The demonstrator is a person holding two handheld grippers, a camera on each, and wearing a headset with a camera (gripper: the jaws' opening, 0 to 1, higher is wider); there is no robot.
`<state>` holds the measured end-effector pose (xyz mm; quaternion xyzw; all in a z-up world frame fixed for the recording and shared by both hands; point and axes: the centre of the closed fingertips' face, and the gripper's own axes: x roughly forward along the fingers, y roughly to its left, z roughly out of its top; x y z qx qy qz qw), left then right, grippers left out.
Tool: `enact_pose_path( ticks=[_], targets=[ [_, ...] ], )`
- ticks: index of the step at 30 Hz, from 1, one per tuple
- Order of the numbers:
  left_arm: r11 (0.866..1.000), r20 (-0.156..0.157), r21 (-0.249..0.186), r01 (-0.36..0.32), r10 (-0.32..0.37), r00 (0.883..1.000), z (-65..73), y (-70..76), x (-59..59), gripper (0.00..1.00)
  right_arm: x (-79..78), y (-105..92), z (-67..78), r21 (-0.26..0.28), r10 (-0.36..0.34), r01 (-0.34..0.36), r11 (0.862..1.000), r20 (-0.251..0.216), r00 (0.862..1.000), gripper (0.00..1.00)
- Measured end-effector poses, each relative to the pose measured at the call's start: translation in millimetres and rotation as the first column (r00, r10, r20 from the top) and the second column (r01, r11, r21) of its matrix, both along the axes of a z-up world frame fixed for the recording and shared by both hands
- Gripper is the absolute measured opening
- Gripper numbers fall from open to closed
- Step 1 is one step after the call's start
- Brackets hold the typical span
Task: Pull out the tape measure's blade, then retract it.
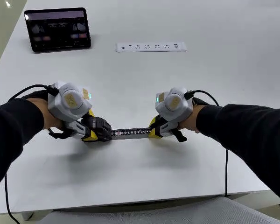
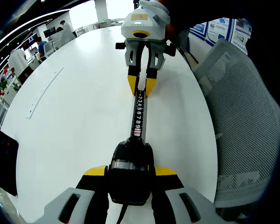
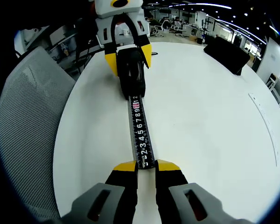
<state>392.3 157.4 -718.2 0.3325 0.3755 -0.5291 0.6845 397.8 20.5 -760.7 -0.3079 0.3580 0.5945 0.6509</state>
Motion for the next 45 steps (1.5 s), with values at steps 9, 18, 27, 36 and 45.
enact_pose_path(
  ticks=[9,18,27,36,45],
  targets=[
    [1.0,0.001,-0.001,-0.003,0.003,1.0,-0.2,0.1,0.4,0.31,-0.3,-7.3,0.3,-0.005,0.004,-0.004,1.0,0.008,1.0,0.09],
    [1.0,-0.001,-0.005,-0.007,0.007,1.0,0.0,-0.3,0.3,0.31,-0.1,-17.7,0.5,-0.007,-0.004,0.004,1.0,0.011,1.0,0.09],
    [1.0,-0.001,-0.009,-0.012,0.012,1.0,0.0,-0.8,0.0,0.31,-0.4,-29.4,0.8,0.005,-0.029,0.029,1.0,0.01,1.0,0.08],
    [1.0,-0.002,-0.01,-0.016,0.016,1.0,-0.2,-0.5,-0.1,0.31,-0.3,-37.2,0.0,0.007,-0.034,0.034,0.999,0.017,0.999,0.08],
    [1.0,-0.003,-0.011,-0.018,0.018,1.0,-0.2,-0.5,0.1,0.31,-0.5,-45.1,1.1,0.003,-0.041,0.041,0.999,0.013,0.999,0.08]
  ],
)
